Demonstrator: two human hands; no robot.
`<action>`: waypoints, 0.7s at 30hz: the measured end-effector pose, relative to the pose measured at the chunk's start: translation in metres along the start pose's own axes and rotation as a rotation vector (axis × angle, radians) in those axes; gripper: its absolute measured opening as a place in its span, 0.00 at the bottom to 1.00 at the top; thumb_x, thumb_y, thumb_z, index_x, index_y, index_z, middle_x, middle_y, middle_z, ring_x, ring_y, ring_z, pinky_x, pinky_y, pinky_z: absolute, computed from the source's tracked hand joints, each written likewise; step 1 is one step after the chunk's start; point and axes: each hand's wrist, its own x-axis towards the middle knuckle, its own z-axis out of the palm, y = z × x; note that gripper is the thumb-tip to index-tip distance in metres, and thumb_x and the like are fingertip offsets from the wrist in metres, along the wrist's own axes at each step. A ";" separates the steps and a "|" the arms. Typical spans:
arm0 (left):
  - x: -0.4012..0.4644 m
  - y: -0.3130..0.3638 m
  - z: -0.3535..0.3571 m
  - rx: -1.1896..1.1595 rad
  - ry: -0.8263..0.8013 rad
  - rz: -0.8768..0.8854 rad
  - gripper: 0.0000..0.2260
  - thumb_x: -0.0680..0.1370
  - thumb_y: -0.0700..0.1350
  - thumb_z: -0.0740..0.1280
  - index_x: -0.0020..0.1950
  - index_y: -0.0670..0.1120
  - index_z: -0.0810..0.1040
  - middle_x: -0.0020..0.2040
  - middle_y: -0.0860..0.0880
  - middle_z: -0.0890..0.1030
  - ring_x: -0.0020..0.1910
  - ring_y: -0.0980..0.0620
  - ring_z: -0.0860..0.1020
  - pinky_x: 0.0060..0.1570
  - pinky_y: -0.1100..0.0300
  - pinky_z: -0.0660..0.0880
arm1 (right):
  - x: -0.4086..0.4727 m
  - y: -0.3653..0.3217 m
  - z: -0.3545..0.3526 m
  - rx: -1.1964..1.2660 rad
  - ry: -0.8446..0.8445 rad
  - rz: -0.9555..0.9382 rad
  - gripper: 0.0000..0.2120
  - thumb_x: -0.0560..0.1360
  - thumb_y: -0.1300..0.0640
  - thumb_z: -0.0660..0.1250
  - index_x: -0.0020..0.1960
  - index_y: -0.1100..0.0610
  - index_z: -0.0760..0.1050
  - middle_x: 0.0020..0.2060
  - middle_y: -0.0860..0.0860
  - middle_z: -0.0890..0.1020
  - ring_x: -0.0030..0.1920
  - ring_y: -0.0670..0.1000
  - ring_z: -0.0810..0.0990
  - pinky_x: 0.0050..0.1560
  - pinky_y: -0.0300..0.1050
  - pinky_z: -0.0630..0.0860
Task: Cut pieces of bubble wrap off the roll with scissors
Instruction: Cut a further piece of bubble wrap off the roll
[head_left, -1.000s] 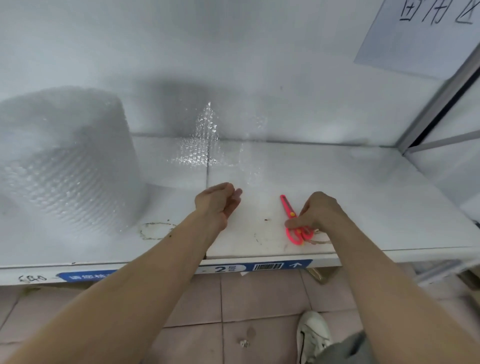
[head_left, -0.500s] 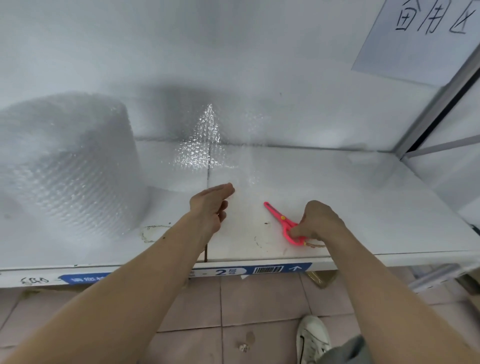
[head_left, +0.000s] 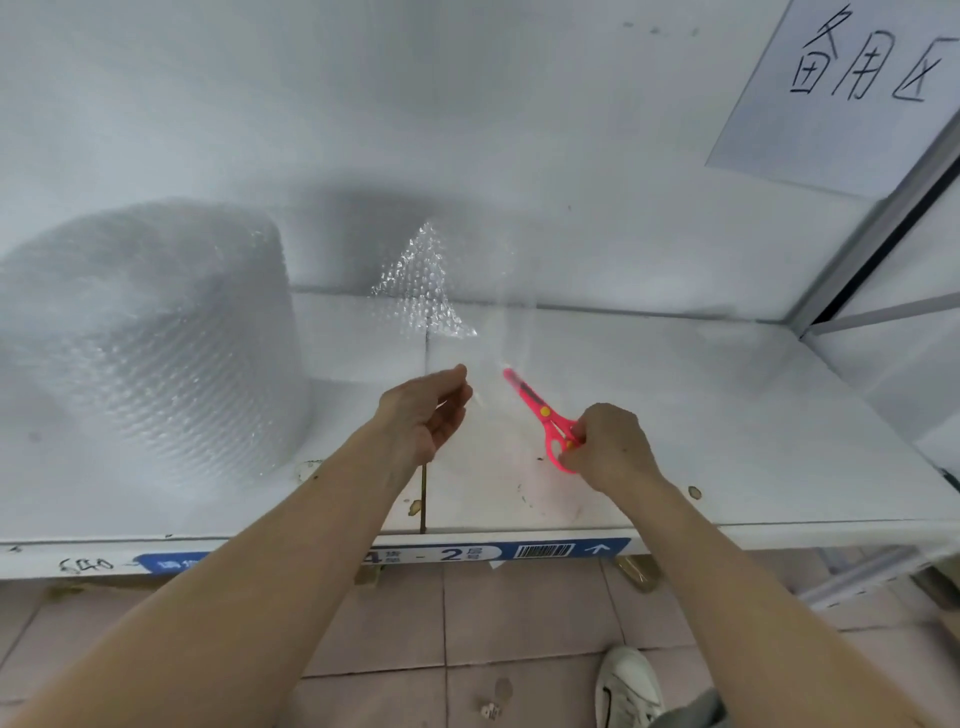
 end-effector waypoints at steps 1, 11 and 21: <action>0.000 0.001 0.001 -0.015 -0.008 0.004 0.05 0.71 0.38 0.76 0.41 0.43 0.80 0.35 0.48 0.83 0.31 0.55 0.82 0.32 0.63 0.79 | -0.004 -0.004 -0.002 0.167 0.037 0.008 0.11 0.70 0.53 0.74 0.34 0.58 0.80 0.29 0.51 0.78 0.30 0.49 0.76 0.33 0.39 0.72; -0.001 0.001 0.011 -0.082 -0.069 0.005 0.06 0.72 0.37 0.74 0.45 0.43 0.79 0.33 0.48 0.84 0.30 0.56 0.82 0.34 0.64 0.81 | -0.044 -0.035 -0.002 1.209 -0.360 0.367 0.22 0.69 0.35 0.69 0.39 0.54 0.73 0.39 0.51 0.76 0.41 0.51 0.75 0.48 0.48 0.71; -0.001 -0.006 0.020 -0.139 -0.002 0.033 0.06 0.72 0.36 0.75 0.44 0.41 0.79 0.31 0.47 0.83 0.31 0.55 0.82 0.35 0.65 0.80 | -0.064 -0.035 0.037 0.831 -0.534 0.176 0.27 0.67 0.28 0.59 0.45 0.52 0.71 0.44 0.50 0.72 0.43 0.49 0.72 0.43 0.43 0.72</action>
